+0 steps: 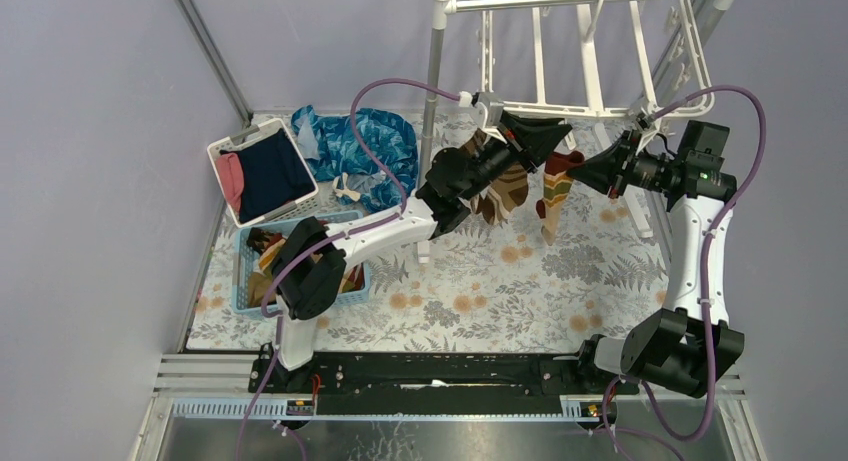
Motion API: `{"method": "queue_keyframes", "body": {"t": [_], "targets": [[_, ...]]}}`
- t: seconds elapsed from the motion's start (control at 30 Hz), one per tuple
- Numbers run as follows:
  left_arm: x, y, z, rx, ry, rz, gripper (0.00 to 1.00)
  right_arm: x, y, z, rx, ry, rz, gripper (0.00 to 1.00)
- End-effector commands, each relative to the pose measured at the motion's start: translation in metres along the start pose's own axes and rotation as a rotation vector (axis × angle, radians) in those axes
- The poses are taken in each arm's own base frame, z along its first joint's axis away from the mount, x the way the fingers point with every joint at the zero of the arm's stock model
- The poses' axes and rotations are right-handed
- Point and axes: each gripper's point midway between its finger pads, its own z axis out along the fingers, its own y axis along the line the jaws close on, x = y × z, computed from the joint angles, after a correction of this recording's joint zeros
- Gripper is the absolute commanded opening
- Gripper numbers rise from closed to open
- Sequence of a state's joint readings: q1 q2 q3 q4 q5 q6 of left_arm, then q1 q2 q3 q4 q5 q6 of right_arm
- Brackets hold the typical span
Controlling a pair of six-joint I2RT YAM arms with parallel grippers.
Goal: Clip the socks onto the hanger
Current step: Clamp the sock onto the hanger.
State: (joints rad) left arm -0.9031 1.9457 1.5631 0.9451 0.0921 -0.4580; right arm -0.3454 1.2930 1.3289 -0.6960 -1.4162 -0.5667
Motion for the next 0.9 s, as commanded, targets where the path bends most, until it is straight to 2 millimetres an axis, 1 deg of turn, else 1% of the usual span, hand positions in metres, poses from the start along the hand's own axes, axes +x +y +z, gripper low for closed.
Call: {"method": "queue_keyframes", "body": {"t": [0.0, 0.33, 0.47, 0.6, 0.87], "targets": [[-0.011, -0.018, 0.001, 0.091, -0.053, -0.013, 0.13, 0.011, 0.006, 0.002, -0.016, 0.011, 0.06, 0.07], [-0.008, -0.021, 0.0, 0.112, -0.047, -0.022, 0.13, 0.012, -0.002, 0.002, 0.022, 0.027, 0.086, 0.07], [-0.005, -0.021, -0.002, 0.119, -0.041, -0.021, 0.13, 0.007, -0.006, 0.002, 0.061, 0.013, 0.083, 0.07], [-0.006, -0.022, -0.003, 0.129, -0.038, -0.019, 0.13, 0.001, -0.01, 0.002, 0.093, -0.003, 0.087, 0.07], [-0.002, -0.024, -0.003, 0.147, -0.025, -0.013, 0.13, -0.006, -0.007, 0.002, 0.092, -0.006, 0.088, 0.07]]}}
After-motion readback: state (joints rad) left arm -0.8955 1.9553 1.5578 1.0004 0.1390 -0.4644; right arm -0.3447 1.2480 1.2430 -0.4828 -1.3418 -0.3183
